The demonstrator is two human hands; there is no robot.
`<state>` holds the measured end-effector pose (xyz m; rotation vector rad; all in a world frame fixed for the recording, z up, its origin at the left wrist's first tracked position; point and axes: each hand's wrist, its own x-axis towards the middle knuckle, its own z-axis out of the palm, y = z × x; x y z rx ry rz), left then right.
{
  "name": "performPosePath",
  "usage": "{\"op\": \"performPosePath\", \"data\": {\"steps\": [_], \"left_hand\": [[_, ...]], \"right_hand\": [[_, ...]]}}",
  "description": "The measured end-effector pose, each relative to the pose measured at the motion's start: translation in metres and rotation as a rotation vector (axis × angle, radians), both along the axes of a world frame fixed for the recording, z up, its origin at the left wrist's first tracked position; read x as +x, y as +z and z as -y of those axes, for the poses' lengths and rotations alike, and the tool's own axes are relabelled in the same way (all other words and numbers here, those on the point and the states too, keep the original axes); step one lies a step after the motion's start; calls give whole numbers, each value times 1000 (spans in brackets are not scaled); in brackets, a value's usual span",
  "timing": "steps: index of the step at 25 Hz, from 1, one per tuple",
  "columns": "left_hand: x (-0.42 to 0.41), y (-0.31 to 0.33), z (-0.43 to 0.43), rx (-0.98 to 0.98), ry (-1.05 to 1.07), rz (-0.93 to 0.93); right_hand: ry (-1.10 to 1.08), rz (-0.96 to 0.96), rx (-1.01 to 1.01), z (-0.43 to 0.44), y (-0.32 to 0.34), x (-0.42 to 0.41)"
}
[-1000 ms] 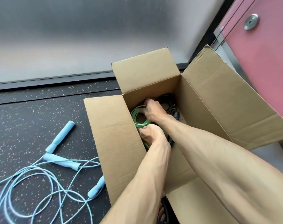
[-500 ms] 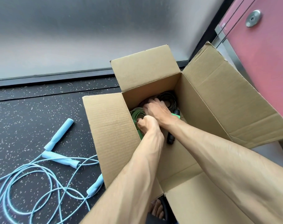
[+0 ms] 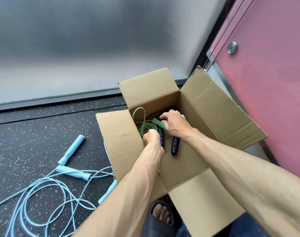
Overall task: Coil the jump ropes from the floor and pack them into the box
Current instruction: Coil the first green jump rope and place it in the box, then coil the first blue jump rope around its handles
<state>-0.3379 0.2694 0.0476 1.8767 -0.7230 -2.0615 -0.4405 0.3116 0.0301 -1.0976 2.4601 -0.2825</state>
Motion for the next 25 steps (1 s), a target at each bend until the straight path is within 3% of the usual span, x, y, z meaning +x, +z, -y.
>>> {"op": "performPosePath", "data": {"steps": [4,7,11,14,18,25], "left_hand": [[51,53,2,8,-270,-73],[105,79,22,-239,-578,-26],[179,96,65,-530,-704,89],[228,74,105,-708,-804,282],[277,37,152,-755,-901,534],[316,-47,214,-575,-899,543]], "right_hand": [[-6,33,-30,-21,62,35],[45,38,-55,-17,104,83],[96,72,-126,14,125,152],[191,133,-154,50,118,202],[267,218,-111,105,82,248],[87,414,97,175,-24,275]]}}
